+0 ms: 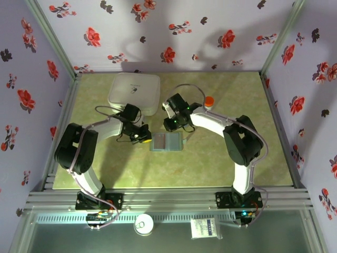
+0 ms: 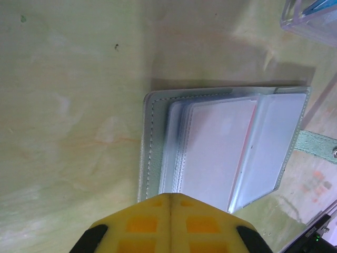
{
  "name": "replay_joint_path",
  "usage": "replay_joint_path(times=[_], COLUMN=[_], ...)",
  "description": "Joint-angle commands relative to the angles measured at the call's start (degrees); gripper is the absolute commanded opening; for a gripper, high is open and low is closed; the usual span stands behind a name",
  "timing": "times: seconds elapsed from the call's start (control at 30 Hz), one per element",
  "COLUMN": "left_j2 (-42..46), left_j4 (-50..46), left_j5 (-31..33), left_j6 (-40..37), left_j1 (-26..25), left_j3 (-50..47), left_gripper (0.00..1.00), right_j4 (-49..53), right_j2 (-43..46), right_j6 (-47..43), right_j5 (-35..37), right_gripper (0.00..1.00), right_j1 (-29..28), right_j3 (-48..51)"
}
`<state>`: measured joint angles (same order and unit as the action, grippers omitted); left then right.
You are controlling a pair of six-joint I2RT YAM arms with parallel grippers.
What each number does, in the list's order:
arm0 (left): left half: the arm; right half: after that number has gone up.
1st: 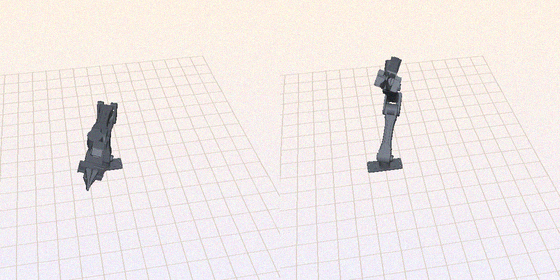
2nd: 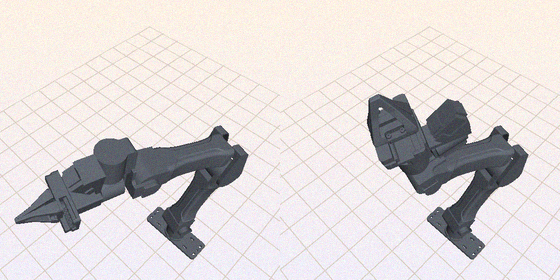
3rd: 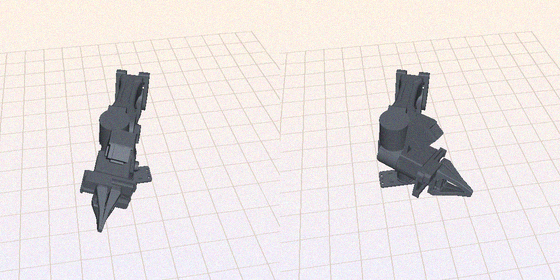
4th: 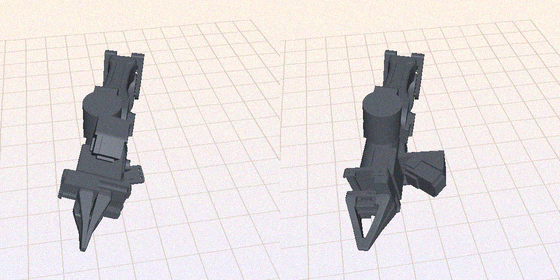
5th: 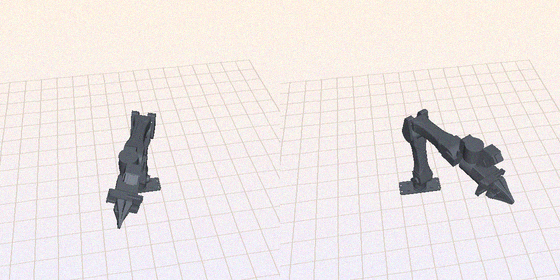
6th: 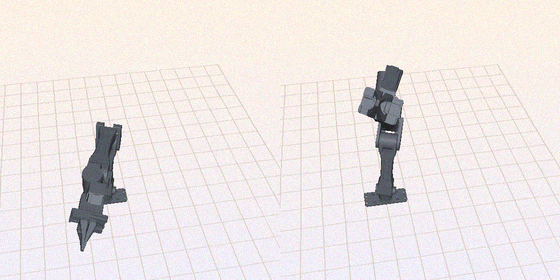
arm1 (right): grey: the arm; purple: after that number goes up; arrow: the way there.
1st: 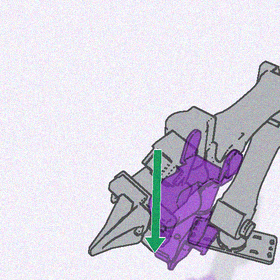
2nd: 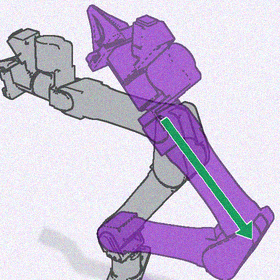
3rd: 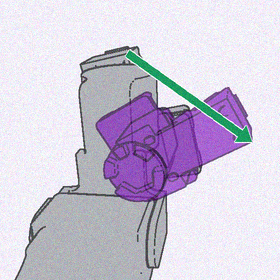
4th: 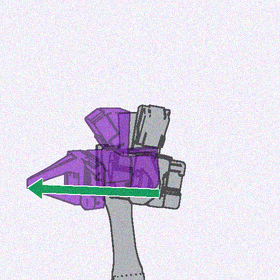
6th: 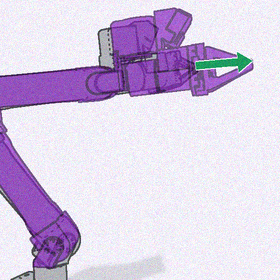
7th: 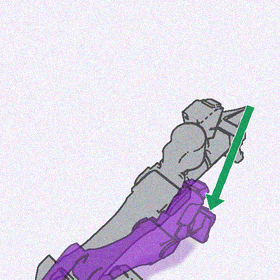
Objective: Take the credit cards out of the card holder
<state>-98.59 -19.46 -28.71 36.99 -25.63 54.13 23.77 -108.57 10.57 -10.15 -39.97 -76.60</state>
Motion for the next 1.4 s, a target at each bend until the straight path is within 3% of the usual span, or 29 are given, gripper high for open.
replay_joint_path(times=[0.0, 0.2, 0.73, 1.37], left_j2=[-0.8, -1.8, -2.5, -0.7], left_j4=[0.2, 0.6, 0.8, 1.1], left_j5=[-1.2, -1.1, -0.1, 0.9], left_j6=[-1.8, -2.0, -2.0, -1.1], left_j1=[-0.4, -0.5, -0.6, -0.7], left_j3=[1.0, 0.3, -0.9, -2.6], left_gripper=[0.0, 0.0, 0.0, 0.0], right_j4=[-7.0, -12.3, -15.1, -15.7], right_j2=[2.8, 4.6, 5.9, 6.7], right_j6=[13.9, 22.1, 30.4, 32.6], right_j5=[1.6, -0.9, -3.6, -5.1], right_gripper=[0.23, 0.23, 0.21, 0.21], right_j1=[-0.8, -1.2, -3.3, -4.4], right_j3=[3.6, 9.1, 12.9, 14.6])
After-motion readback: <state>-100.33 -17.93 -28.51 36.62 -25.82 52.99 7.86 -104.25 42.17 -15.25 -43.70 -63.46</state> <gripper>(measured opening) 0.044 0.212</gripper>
